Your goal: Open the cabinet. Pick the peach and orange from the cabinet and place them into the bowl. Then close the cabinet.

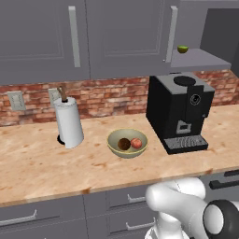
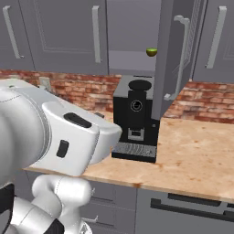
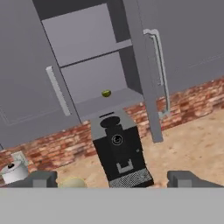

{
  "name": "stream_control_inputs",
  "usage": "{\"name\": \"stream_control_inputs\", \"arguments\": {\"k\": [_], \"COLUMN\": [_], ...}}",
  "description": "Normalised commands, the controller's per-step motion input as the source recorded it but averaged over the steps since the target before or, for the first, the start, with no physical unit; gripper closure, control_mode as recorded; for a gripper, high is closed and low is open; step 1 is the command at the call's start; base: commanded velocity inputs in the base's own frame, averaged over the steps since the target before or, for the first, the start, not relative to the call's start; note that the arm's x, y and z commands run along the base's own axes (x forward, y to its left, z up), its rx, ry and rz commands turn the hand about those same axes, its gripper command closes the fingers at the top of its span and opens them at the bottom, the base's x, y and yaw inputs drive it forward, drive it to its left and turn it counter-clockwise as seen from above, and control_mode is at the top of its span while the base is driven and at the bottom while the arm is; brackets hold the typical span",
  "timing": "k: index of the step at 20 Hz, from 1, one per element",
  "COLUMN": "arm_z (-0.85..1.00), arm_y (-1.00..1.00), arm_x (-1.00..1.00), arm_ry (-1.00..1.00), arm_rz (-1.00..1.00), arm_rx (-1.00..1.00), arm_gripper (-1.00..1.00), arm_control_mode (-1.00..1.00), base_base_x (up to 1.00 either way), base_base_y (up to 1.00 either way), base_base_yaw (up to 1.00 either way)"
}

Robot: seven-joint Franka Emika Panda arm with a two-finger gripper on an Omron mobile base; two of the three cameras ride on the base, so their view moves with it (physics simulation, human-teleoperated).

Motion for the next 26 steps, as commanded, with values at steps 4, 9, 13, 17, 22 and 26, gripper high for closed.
{"name": "stream_control_inputs", "arguments": {"k": [4,9,13,17,22,26], "arm_z": [-0.85,-0.49,-0.03,0.0,-0.03,-0.3], "arm_y": [-0.02,-0.17,-0.44,-0.56,-0.35,-0.01], "arm_x": [0.0,0.03,0.21,0.33,0.64,1.0], "arm_ry": [-0.04,-0.17,-0.23,-0.2,-0.17,-0.17], "arm_rz": [0.19,0.19,0.24,0.3,0.26,0.2], "arm_rx": [-0.07,0.0,0.08,0.13,0.11,0.04], "arm_gripper": [-1.0,-1.0,-1.0,-1.0,-1.0,-1.0], "arm_control_mode": [-1.0,-1.0,-1.0,-1.0,-1.0,-1.0], "base_base_x": [0.0,0.0,0.0,0.0,0.0,0.0], "base_base_y": [0.0,0.0,0.0,0.0,0.0,0.0], "base_base_yaw": [0.0,0.0,0.0,0.0,0.0,0.0]}}
